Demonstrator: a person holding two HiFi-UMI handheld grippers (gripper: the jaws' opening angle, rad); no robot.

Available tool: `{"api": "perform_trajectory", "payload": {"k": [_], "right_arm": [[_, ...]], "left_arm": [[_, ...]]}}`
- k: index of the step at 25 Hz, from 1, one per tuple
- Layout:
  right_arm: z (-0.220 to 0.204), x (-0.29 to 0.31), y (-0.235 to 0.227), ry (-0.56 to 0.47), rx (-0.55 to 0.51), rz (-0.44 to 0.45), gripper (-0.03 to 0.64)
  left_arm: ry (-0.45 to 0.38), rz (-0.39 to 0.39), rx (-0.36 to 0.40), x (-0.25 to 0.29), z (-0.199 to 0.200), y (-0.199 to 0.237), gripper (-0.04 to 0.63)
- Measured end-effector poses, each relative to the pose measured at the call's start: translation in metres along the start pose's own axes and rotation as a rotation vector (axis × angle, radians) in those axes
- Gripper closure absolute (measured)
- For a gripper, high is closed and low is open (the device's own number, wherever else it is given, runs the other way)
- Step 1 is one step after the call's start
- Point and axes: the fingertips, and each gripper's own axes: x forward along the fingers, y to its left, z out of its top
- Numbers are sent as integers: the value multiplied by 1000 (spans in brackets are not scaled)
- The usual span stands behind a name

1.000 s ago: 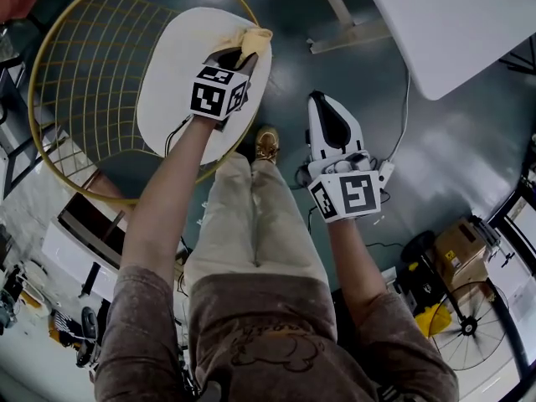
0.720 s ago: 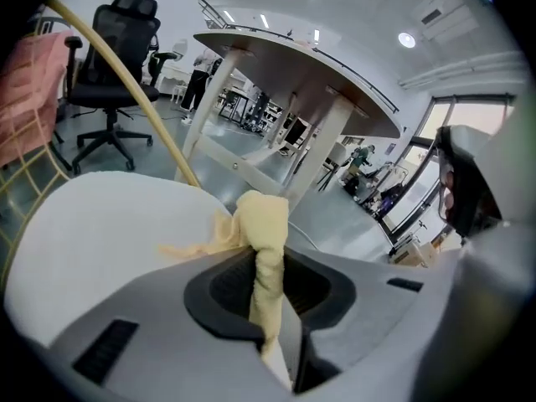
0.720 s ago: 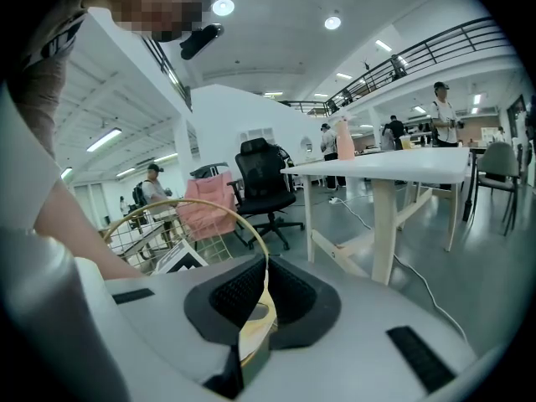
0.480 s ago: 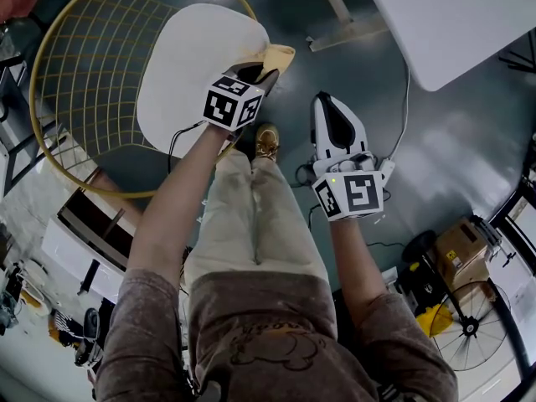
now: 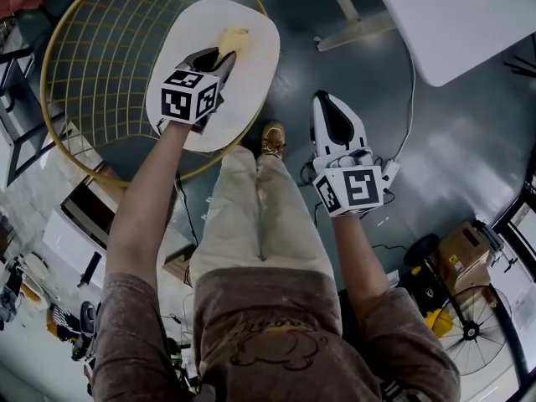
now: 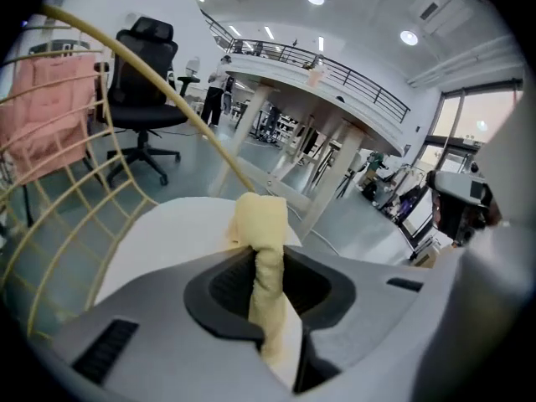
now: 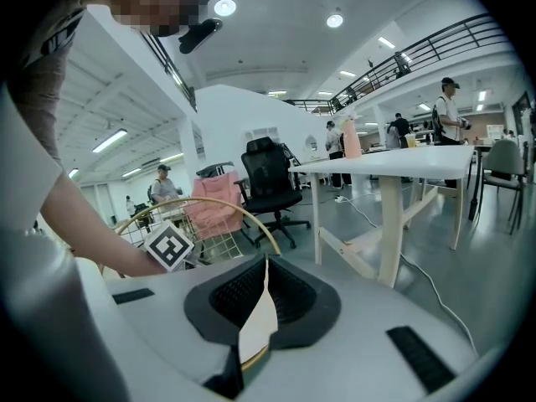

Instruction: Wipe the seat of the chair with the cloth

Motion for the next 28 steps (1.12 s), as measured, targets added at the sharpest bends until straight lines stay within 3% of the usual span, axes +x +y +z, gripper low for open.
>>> {"api": "perform_trajectory", "payload": {"k": [5, 10, 17, 20, 23, 28], "right_arm": [[-4, 5, 10, 8, -1, 23, 583], [-6, 9, 19, 18, -8, 46, 583], [-2, 20, 21, 25, -3, 60, 583], [-5, 19, 29, 28, -2, 62, 583], [-13, 20, 27, 35, 8, 59, 583], [-12, 24, 31, 36, 33, 48, 583]], "left_arm": [[-23, 139, -39, -43, -8, 63, 515], [-16, 290, -29, -81, -16, 115, 515], [77, 391, -20, -88, -35, 154, 515], [125, 404, -31, -85, -58, 157, 515], [152, 369, -62, -70, -77, 149, 515], [154, 324, -125, -60, -81, 139, 515]]}}
